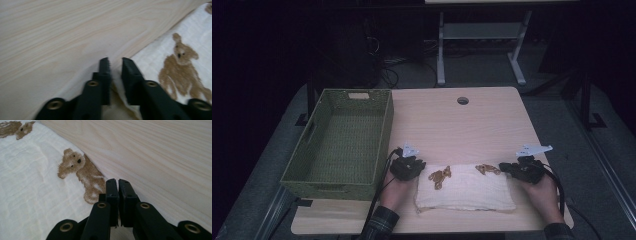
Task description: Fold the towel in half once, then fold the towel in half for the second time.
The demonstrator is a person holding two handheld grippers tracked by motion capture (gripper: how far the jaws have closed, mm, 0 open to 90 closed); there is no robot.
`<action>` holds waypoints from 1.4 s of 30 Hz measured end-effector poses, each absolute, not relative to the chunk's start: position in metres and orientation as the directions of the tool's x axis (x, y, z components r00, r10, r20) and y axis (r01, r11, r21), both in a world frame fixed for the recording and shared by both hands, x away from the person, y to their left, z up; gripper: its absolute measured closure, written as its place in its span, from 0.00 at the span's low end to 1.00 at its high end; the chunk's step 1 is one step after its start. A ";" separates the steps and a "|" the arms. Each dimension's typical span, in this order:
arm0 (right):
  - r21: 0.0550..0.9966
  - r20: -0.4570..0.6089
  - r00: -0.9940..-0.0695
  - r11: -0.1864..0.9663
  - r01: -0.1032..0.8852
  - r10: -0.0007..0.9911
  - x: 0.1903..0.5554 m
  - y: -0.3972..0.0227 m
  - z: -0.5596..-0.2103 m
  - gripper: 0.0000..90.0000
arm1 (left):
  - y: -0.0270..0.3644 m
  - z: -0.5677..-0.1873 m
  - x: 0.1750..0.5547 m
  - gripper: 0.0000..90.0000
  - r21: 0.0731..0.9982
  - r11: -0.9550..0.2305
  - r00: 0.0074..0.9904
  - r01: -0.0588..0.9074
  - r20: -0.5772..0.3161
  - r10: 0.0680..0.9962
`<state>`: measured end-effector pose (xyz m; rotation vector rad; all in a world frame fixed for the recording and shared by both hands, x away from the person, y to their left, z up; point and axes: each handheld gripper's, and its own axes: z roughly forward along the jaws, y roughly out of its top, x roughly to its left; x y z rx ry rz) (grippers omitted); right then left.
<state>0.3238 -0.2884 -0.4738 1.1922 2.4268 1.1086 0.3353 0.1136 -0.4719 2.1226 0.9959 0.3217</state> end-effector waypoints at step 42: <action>0.811 0.070 -0.599 0.304 0.500 0.798 0.366 -0.302 -0.441 0.97 | 0.112 -0.433 0.367 0.97 0.843 -0.322 0.632 0.431 -0.028 0.774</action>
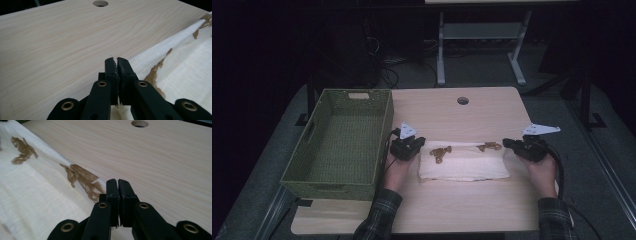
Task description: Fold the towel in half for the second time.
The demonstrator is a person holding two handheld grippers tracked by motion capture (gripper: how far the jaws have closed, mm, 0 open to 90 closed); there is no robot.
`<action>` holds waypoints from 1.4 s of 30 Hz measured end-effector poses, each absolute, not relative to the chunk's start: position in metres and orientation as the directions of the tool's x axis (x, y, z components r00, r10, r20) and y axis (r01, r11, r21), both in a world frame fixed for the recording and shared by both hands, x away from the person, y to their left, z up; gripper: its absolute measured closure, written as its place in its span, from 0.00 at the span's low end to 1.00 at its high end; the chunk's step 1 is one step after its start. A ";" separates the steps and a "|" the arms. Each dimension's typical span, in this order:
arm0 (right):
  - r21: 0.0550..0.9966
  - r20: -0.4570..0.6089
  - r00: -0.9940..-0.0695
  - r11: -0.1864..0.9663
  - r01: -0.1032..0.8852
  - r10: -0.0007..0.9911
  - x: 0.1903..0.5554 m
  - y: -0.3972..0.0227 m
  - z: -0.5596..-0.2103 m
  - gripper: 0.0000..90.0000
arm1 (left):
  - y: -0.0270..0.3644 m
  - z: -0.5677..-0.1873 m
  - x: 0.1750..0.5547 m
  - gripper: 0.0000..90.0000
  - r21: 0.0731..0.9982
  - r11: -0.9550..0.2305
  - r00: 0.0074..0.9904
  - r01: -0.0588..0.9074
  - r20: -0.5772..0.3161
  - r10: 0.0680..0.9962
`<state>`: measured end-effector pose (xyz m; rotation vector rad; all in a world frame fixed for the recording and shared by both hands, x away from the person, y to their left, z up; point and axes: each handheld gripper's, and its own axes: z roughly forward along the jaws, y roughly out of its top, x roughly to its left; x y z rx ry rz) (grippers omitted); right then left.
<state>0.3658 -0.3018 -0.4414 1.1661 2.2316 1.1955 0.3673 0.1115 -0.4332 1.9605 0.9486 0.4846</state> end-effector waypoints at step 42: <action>0.740 0.077 -0.663 0.403 0.539 0.745 0.284 -0.300 -0.461 0.83 | 0.127 -0.464 0.283 0.81 0.811 -0.313 0.652 0.494 -0.108 0.750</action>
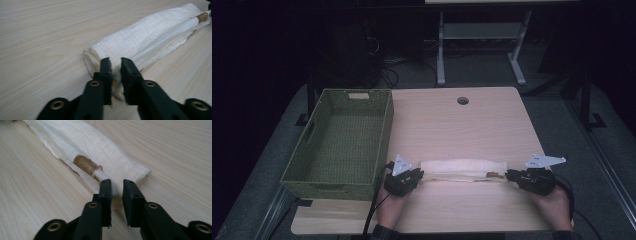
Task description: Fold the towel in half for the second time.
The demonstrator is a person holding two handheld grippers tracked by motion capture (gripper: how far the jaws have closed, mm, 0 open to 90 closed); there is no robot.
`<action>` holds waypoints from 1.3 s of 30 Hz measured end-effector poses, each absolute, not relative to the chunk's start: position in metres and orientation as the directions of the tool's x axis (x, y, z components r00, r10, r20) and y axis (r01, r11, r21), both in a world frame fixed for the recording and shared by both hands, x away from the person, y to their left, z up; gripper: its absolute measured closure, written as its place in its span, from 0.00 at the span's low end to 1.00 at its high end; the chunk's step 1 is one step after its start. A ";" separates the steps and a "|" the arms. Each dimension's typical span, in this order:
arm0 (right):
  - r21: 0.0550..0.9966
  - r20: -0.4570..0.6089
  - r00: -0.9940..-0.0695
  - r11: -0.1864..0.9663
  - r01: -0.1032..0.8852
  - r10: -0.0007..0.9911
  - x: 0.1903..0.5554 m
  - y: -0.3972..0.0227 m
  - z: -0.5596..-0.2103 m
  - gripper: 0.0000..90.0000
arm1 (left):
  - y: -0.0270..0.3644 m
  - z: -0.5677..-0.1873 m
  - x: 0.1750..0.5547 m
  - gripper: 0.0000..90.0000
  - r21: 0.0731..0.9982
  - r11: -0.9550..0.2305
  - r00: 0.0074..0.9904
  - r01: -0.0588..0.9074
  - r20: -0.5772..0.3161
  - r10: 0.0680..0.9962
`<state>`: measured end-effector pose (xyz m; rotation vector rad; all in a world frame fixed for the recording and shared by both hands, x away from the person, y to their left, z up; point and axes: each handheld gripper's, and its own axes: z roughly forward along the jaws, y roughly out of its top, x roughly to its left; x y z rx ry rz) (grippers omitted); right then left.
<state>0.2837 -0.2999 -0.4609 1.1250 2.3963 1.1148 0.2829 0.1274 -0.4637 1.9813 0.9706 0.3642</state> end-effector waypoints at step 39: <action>0.672 0.106 -0.686 0.457 0.583 0.719 0.322 -0.267 -0.469 1.00 | 0.116 -0.448 0.336 0.57 0.832 -0.352 0.716 0.428 -0.074 0.694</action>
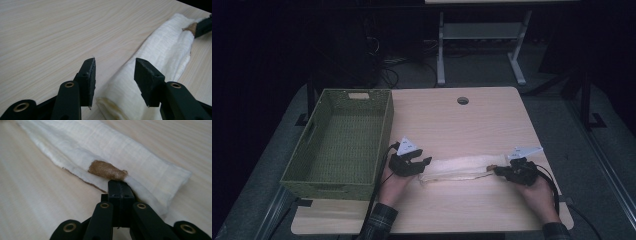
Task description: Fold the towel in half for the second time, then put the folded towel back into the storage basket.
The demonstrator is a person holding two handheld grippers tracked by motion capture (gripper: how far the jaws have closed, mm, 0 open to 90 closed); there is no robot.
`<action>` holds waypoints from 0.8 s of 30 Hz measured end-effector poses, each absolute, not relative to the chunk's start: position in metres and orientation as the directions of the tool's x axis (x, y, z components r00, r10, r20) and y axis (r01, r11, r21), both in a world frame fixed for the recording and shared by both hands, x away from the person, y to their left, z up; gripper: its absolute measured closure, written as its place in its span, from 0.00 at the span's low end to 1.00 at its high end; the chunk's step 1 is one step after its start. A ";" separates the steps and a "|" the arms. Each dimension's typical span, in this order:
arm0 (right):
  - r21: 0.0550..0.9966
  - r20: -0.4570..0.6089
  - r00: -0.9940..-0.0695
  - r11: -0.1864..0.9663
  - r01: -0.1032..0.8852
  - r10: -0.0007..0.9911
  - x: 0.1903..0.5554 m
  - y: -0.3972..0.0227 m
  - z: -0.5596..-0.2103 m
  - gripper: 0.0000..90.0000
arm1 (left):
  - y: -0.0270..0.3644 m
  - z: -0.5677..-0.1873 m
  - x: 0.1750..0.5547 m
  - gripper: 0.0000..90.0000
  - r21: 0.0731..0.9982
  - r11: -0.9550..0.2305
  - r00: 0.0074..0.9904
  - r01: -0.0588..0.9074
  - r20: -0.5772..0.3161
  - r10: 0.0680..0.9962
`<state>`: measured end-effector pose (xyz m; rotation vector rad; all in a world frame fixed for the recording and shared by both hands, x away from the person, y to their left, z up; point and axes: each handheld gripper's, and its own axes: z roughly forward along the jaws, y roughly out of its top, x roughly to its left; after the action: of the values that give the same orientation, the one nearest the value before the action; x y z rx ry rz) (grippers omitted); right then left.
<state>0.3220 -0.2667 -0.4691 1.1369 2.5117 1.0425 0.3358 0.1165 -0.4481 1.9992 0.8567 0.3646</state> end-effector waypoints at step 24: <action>0.676 0.082 -0.632 0.423 0.604 0.771 0.419 -0.242 -0.467 1.00 | 0.116 -0.452 0.339 0.61 0.825 -0.360 0.726 0.435 -0.085 0.683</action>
<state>0.4189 -0.2416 -0.4665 1.2023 2.4377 1.0080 0.3386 0.1161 -0.4522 2.0110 0.8500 0.3409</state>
